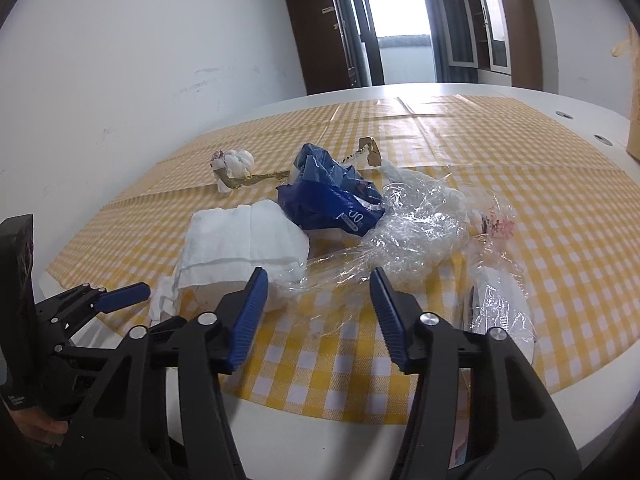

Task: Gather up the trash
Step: 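Grasp the white tissue with the left gripper while the right gripper grasps the clear plastic wrap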

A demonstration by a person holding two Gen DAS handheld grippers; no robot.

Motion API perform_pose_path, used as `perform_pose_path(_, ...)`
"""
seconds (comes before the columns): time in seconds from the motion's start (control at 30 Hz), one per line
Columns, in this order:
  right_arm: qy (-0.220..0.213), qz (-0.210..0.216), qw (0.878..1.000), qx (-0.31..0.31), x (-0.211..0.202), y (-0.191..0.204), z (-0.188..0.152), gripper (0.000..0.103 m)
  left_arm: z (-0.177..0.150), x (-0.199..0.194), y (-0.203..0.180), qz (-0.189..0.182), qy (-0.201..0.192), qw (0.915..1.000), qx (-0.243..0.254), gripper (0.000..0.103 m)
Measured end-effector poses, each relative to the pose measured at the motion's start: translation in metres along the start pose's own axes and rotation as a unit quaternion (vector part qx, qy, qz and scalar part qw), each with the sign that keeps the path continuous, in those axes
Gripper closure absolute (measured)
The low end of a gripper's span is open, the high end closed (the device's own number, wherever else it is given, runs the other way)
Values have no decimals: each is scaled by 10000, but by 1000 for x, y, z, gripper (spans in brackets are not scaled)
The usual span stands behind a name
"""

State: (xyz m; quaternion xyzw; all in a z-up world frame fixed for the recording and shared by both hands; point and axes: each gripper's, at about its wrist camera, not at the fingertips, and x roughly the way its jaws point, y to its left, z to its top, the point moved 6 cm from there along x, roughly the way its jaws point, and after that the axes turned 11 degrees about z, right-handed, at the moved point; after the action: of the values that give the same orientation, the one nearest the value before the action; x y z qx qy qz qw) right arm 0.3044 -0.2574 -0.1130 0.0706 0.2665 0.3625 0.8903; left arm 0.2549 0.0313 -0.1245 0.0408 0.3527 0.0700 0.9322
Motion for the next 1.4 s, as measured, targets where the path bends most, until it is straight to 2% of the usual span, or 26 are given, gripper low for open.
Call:
perform_pose_path(0.07, 24, -6, 10000, 7, 2, -1, 0, 63, -1, 2, -1, 21, -6, 10000, 16, 56)
perform_pose_path(0.1, 42, -15, 10000, 10, 2, -2, 0, 68, -2, 2, -1, 38, -26, 10000, 25, 64)
perform_pose_path(0.2, 54, -10, 10000, -64, 0, 1, 0, 73, -2, 2, 0, 97, -42, 9999, -8, 85)
perform_pose_path(0.3, 14, -8, 9999, -153, -4, 5, 1, 78, -2, 0, 3, 68, -18, 10000, -60, 98)
perform_pose_path(0.37, 1, -7, 9998, -184, -5, 7, 0, 89, -1, -5, 5, 89, -85, 9999, -64, 100)
perform_pose_path(0.53, -111, -21, 9996, -243, -16, 9, 3, 94, 5, -21, 14, 99, -299, 9991, -292, 101)
perform_pose_path(0.83, -411, -27, 9985, -367, -44, 22, 10, 96, 23, -63, 40, 218, -836, 9937, -716, 101)
perform_pose_path(1.03, -587, -34, 9970, -513, -70, 38, 11, 96, 33, -90, 60, 443, -1097, 9869, -1097, 101)
perform_pose_path(1.4, -805, 85, 9936, -787, -114, 73, -3, 97, 26, -140, 65, 332, -1369, 9827, -1203, 101)
